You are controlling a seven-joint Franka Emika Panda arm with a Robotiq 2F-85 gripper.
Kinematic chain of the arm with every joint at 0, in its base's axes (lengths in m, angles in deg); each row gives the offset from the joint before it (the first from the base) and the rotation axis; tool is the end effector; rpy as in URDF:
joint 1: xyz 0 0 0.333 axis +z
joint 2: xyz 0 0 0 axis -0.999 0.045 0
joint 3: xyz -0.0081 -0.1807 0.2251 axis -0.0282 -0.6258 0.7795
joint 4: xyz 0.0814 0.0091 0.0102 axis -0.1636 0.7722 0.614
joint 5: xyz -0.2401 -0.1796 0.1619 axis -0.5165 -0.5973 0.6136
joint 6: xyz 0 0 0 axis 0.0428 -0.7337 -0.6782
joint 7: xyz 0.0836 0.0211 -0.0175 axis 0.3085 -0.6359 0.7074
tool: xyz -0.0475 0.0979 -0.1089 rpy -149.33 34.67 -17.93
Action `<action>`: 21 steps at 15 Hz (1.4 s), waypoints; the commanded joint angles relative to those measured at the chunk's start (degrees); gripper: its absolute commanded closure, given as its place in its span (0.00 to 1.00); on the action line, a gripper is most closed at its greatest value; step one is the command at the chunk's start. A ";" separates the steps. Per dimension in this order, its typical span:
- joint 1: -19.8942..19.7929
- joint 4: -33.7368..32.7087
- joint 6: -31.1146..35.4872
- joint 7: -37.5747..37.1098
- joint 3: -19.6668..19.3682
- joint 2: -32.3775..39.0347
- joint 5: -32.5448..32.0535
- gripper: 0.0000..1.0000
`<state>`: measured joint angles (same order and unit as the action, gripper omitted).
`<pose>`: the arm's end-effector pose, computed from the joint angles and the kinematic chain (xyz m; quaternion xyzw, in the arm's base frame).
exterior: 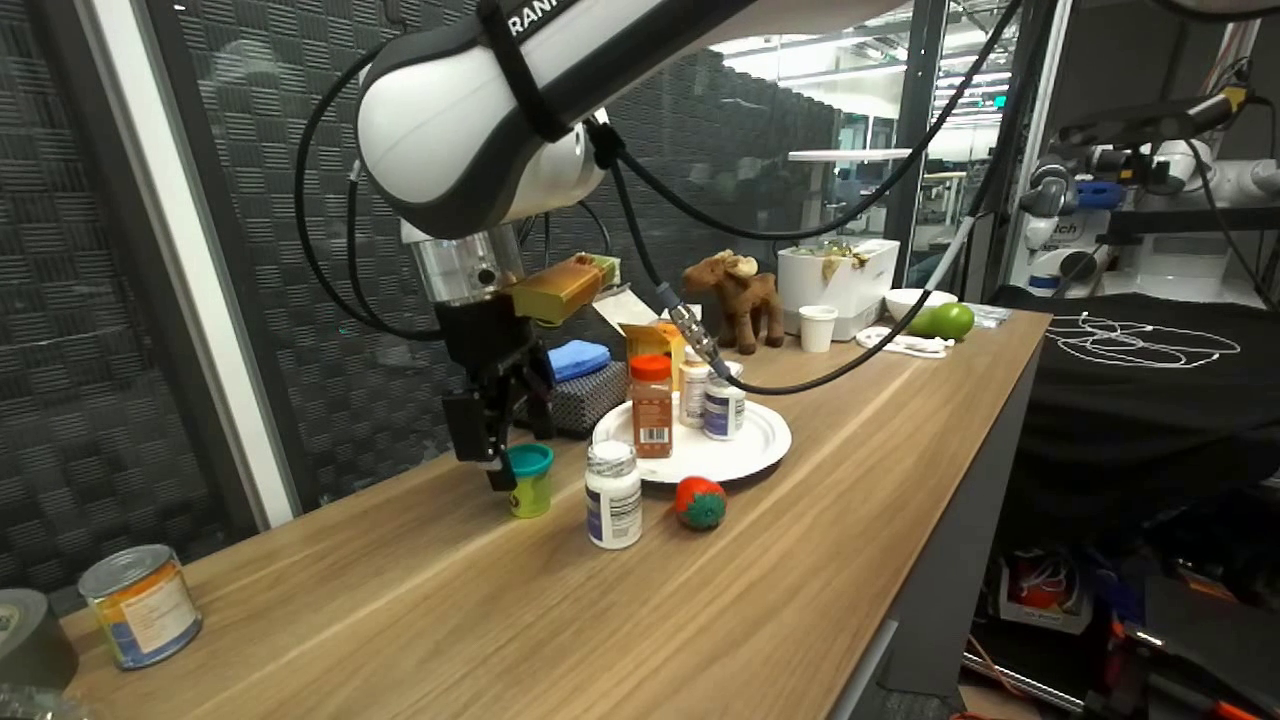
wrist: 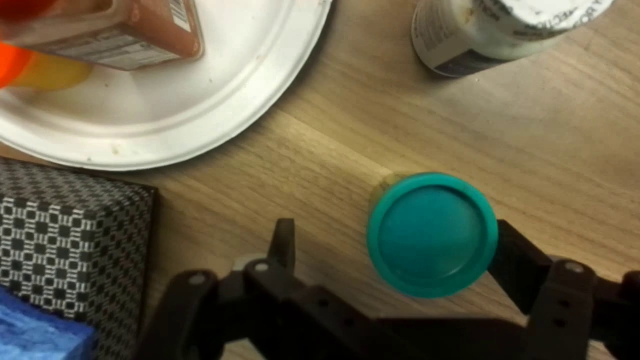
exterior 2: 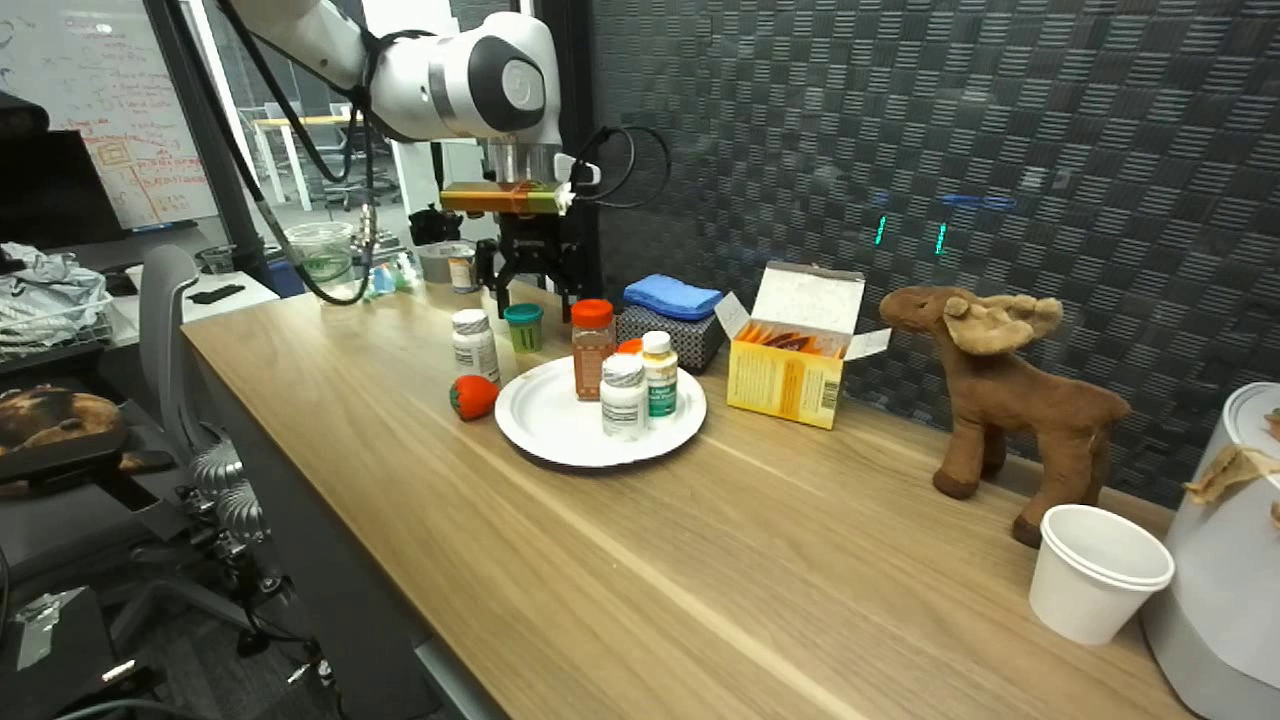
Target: Pick up the objects from the table and put them on the white plate.
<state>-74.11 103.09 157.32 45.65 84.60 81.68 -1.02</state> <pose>0.6301 0.1875 0.2548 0.9634 0.2570 -0.0624 0.0437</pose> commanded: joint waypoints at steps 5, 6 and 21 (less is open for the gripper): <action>0.44 -2.52 -1.56 -0.97 -0.24 0.46 -0.34 0.67; 0.51 -2.04 -1.46 -1.48 -0.30 -0.07 -0.34 0.72; 5.08 4.47 -6.89 -21.30 -3.93 -15.36 -8.71 0.73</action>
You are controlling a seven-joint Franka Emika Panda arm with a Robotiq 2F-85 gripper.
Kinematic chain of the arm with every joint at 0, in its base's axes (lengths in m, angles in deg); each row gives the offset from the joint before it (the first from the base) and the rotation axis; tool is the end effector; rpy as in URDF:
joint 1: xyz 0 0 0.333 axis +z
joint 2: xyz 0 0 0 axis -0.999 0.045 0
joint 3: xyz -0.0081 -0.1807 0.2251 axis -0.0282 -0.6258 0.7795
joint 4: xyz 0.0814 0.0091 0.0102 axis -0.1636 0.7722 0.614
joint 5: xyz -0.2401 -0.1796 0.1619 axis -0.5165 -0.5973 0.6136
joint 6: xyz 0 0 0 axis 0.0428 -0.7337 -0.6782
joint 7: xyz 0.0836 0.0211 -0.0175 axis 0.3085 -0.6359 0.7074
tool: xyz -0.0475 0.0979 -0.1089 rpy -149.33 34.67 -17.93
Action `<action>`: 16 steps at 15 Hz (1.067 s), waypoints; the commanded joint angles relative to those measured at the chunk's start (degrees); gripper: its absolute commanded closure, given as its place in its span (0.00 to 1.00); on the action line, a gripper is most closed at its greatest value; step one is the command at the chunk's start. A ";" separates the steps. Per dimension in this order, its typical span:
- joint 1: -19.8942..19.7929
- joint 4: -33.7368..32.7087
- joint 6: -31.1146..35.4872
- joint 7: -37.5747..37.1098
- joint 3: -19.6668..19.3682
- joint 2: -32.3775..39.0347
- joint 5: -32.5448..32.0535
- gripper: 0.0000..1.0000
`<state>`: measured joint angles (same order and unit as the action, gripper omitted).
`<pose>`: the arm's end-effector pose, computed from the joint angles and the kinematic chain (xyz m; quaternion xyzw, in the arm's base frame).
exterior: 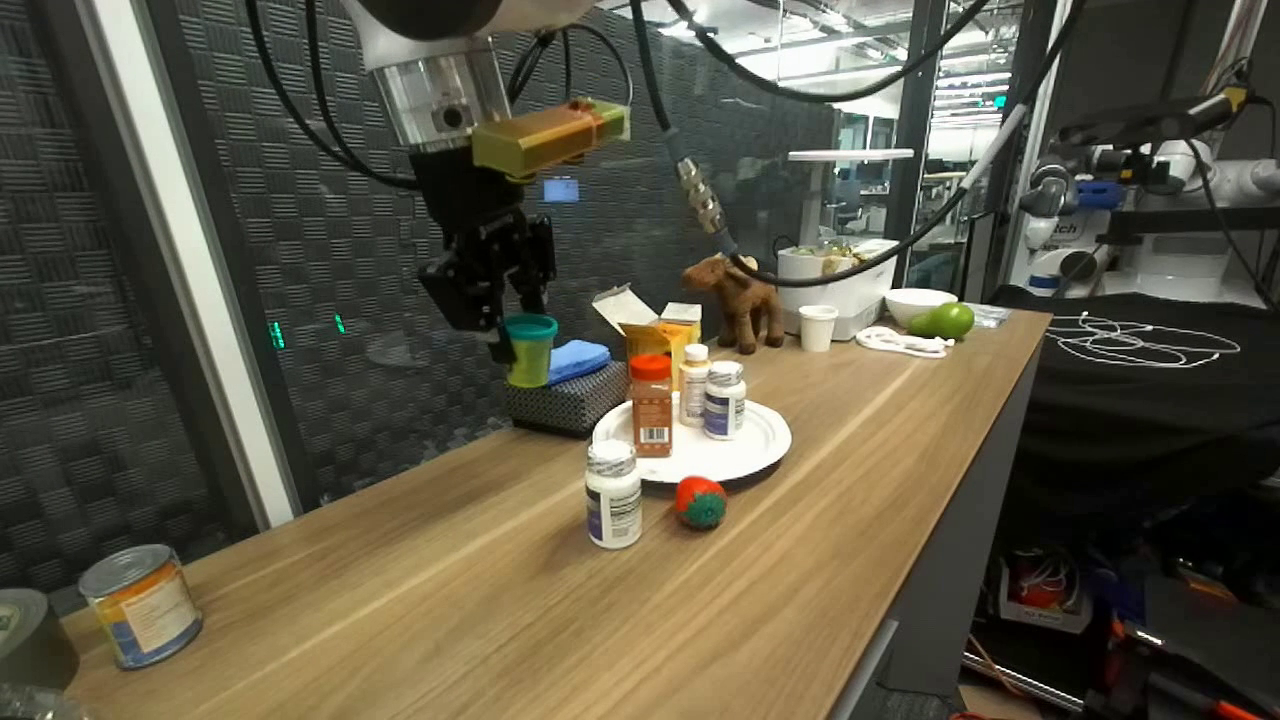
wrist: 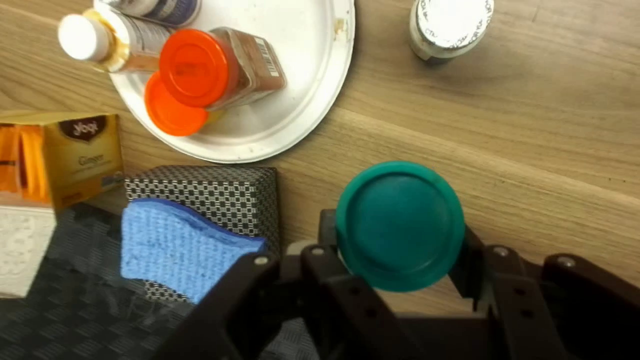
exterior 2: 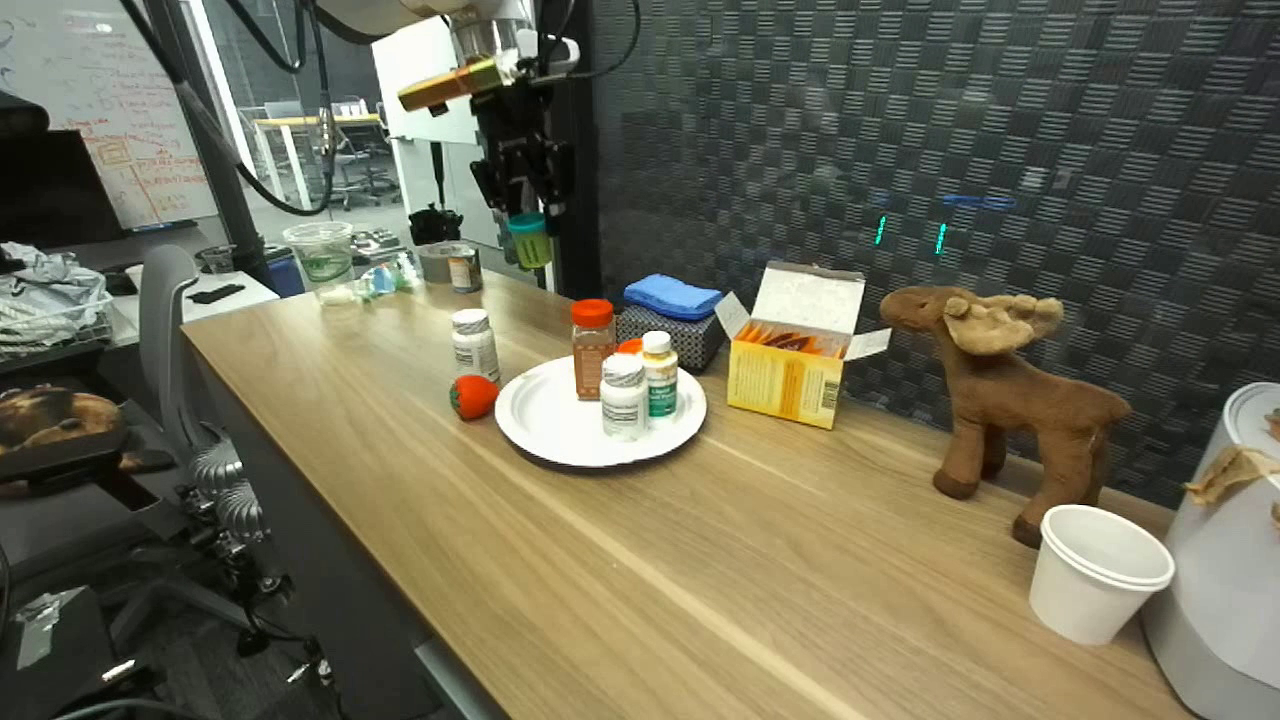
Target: Pick up the objects from the table and put them on the white plate.
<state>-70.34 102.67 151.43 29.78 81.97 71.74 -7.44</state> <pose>0.6206 0.1863 0.3655 0.9828 0.1409 -0.0001 0.1190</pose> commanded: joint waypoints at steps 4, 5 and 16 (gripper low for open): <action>0.24 13.50 0.05 -11.55 -1.00 -11.52 -1.98 0.73; -0.14 15.74 0.46 -12.80 -0.92 -12.83 -1.62 0.73; -6.59 37.57 16.82 -13.36 -0.61 -21.11 -0.47 0.73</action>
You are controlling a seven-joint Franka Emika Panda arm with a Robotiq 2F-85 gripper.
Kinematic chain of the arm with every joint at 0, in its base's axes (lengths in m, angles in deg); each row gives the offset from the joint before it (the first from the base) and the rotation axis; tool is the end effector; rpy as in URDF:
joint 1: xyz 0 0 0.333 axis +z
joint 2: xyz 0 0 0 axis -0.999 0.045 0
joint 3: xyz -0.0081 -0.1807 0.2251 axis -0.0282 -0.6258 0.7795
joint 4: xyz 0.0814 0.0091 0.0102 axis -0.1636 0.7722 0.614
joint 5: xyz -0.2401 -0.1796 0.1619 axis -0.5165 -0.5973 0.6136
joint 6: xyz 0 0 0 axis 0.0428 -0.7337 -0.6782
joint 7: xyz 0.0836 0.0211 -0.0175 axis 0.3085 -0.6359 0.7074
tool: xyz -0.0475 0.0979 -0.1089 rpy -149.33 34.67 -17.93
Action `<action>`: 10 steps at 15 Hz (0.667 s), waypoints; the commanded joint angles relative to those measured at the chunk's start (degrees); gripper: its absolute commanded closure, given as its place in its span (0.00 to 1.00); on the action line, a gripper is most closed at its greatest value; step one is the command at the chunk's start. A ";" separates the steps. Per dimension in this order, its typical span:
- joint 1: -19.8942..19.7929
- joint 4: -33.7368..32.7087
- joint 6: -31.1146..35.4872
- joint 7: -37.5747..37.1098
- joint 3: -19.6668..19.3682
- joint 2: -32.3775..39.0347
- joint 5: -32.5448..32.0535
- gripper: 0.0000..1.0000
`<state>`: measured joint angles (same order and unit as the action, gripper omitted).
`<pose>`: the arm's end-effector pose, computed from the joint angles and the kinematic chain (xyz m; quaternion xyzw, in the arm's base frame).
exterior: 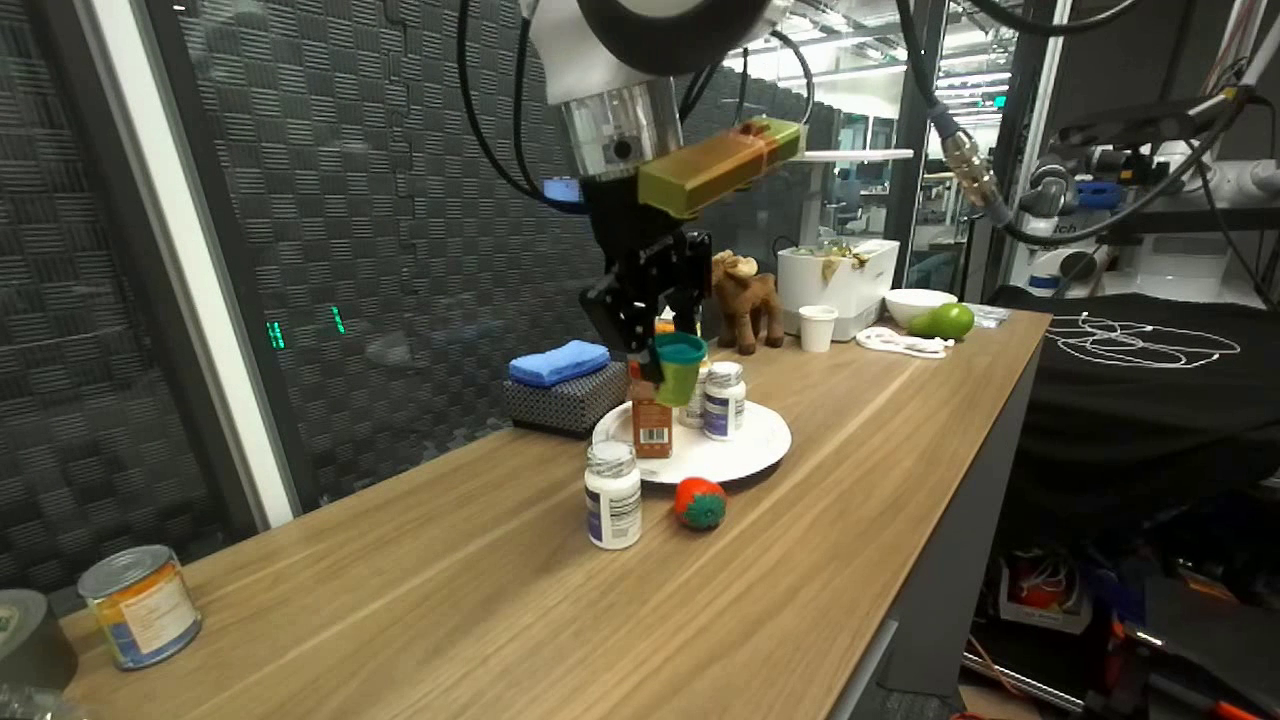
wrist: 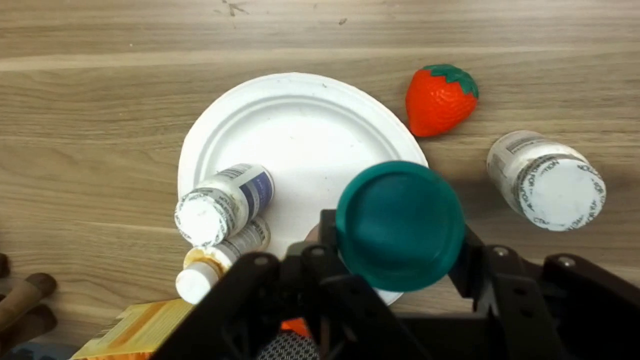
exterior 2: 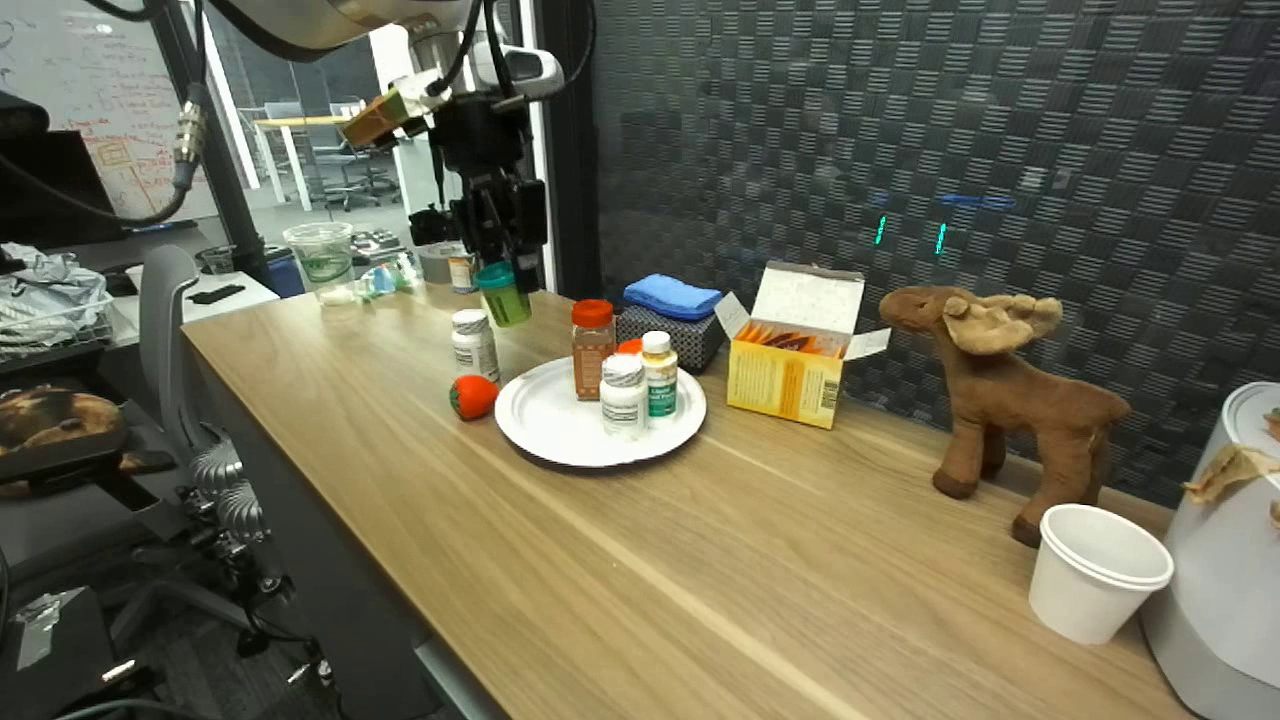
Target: Pick up the objects from the table and put them on the white plate.
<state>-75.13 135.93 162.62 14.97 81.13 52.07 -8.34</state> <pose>0.5391 0.1109 0.3469 0.9911 -0.0006 -0.0077 0.1327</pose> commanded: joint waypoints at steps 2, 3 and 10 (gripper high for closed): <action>-2.74 4.39 7.34 2.16 -0.03 0.68 0.82 0.73; -3.11 4.23 7.92 2.67 -0.08 1.74 0.95 0.73; -4.33 2.63 7.92 4.44 -1.07 6.75 0.37 0.73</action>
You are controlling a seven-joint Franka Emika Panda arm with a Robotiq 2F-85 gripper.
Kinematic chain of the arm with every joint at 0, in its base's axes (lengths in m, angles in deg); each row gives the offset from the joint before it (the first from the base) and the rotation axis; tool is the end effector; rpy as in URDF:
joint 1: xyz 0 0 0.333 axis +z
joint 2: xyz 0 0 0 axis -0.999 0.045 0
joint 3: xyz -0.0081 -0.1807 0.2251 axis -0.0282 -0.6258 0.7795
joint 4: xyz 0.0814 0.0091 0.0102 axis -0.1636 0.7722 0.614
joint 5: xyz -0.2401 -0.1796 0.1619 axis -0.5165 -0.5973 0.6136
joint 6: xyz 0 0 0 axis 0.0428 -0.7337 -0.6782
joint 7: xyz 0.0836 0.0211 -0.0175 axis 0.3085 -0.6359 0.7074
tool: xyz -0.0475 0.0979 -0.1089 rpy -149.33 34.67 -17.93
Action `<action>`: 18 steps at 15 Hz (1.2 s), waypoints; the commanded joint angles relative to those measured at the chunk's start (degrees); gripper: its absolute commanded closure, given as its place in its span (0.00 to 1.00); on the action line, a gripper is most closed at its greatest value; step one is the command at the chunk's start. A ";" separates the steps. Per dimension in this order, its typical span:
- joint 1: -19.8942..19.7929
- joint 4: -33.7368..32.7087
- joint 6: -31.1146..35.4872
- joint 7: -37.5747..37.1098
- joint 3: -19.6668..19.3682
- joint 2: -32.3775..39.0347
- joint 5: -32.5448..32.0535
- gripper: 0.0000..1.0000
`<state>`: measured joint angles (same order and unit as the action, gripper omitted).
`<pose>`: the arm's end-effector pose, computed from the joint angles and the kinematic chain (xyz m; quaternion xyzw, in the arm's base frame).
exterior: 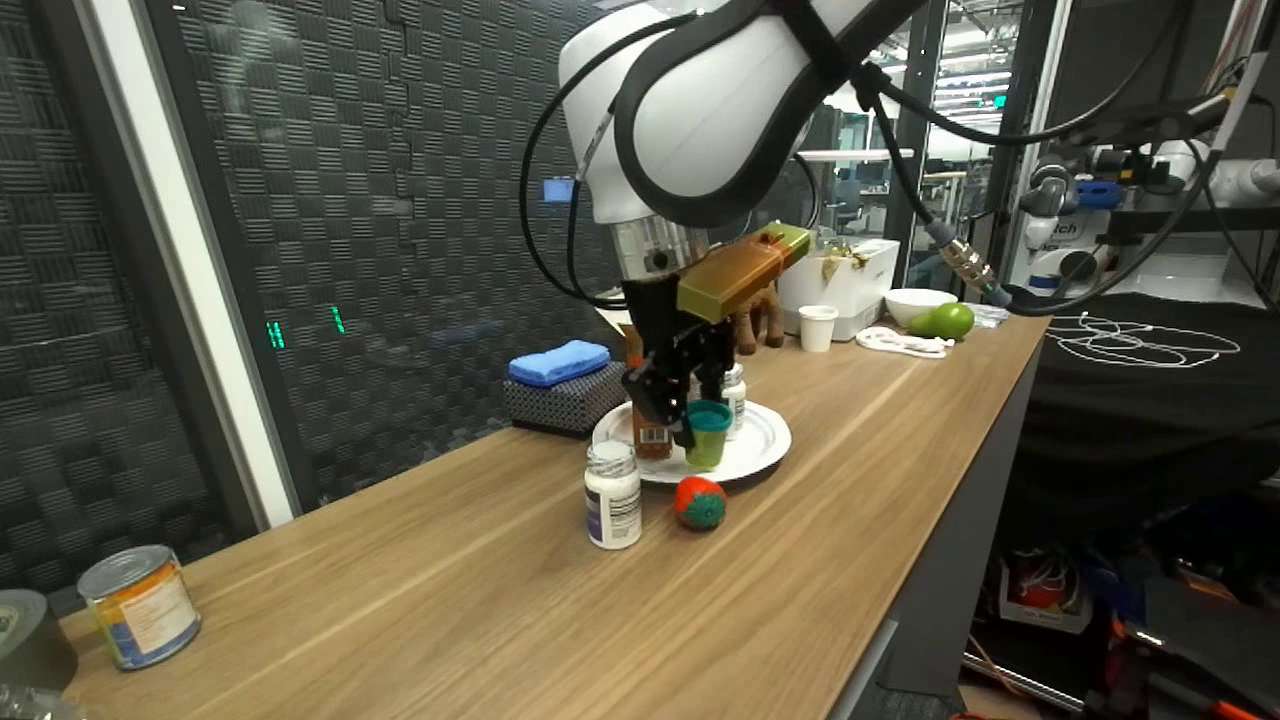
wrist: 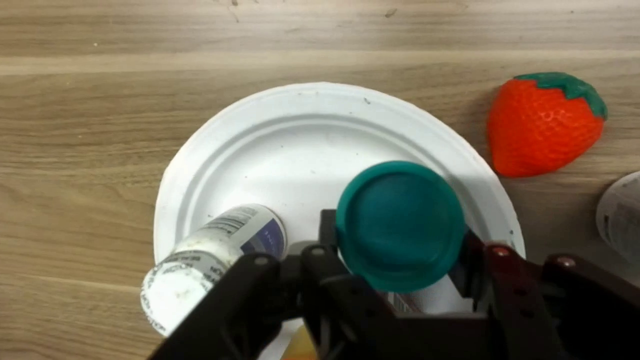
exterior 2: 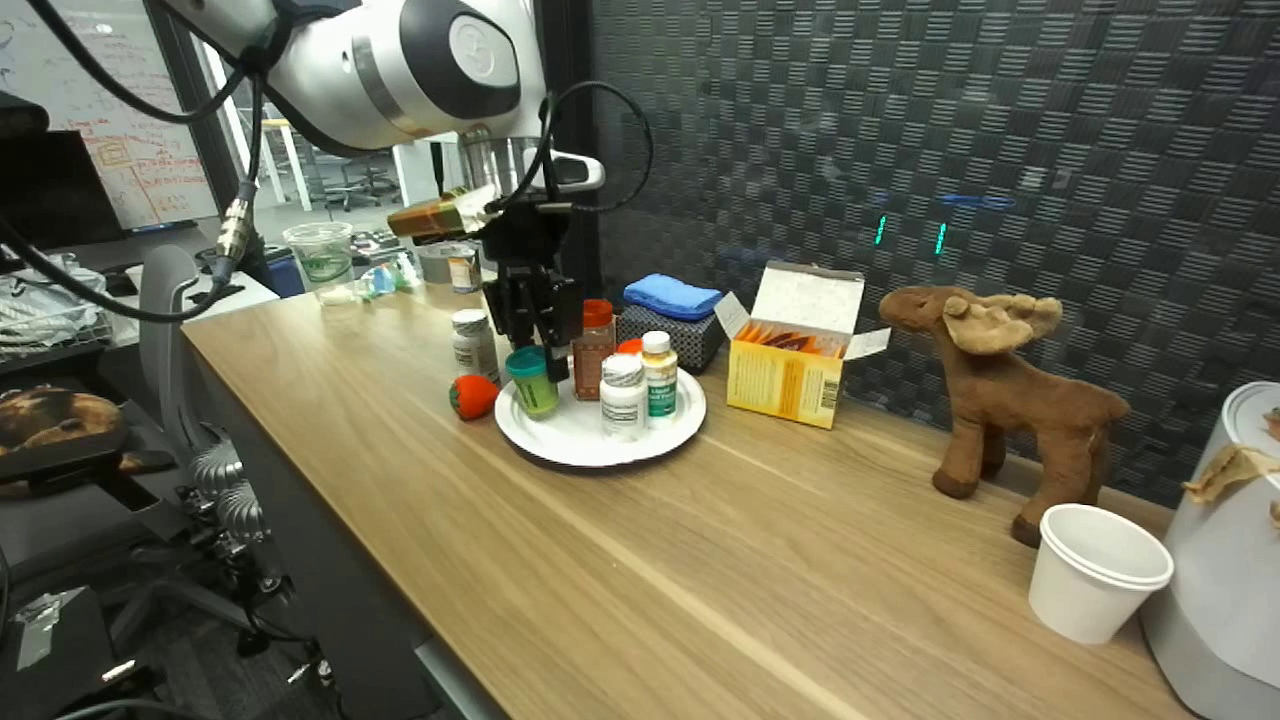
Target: Pick up the objects from the table and put them on the white plate.
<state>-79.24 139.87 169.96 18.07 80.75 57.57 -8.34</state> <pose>0.5445 0.0740 0.2754 0.9914 0.0052 -0.0368 0.1252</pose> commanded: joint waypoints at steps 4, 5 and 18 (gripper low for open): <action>0.12 -2.97 0.47 -1.17 -2.51 3.34 -1.08 0.73; 0.22 -3.31 0.39 -1.52 -2.88 3.60 -1.39 0.73; 1.43 -5.42 3.03 0.40 -2.53 3.98 -1.47 0.01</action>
<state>-78.81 134.15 171.25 18.28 78.24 62.89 -8.77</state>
